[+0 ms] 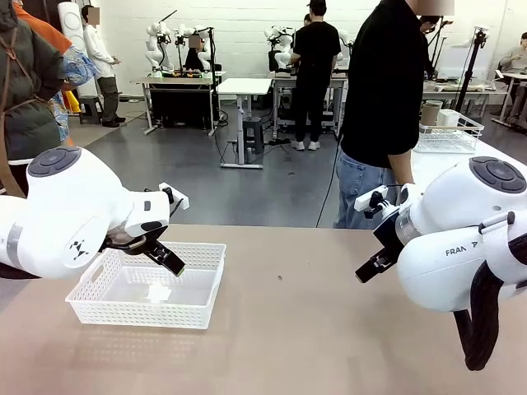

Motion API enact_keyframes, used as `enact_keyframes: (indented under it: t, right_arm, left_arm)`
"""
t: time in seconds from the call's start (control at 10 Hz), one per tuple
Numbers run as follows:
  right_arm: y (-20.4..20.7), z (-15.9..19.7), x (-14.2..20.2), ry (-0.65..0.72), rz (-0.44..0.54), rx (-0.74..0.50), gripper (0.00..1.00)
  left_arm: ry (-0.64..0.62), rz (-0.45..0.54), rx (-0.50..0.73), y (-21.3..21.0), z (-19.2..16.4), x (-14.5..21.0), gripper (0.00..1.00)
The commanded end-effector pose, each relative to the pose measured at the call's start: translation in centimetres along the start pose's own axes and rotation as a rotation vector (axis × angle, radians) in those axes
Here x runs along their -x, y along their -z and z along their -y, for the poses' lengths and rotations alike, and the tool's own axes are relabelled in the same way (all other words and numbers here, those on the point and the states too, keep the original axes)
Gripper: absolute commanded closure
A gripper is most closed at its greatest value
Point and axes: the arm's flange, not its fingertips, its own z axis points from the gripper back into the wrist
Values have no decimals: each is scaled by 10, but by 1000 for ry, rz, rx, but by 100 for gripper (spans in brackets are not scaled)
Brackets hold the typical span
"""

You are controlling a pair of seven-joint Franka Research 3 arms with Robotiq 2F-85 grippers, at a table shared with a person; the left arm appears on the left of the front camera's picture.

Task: Clean and organize the cups into the basket.
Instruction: Pick up the Organizing basket and move it to the center of the table, then pick up the Reusable plastic cup from the right side of the table and place it inside the Organizing basket.

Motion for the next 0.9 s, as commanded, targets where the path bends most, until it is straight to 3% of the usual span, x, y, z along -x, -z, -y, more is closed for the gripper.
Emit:
enact_keyframes:
  t: [0.0, 0.8]
  right_arm:
    - [0, 0, 0, 0, 0, 0, 0]
    - [0, 0, 0, 0, 0, 0, 0]
  left_arm:
    - [0, 0, 0, 0, 0, 0, 0]
    - [0, 0, 0, 0, 0, 0, 0]
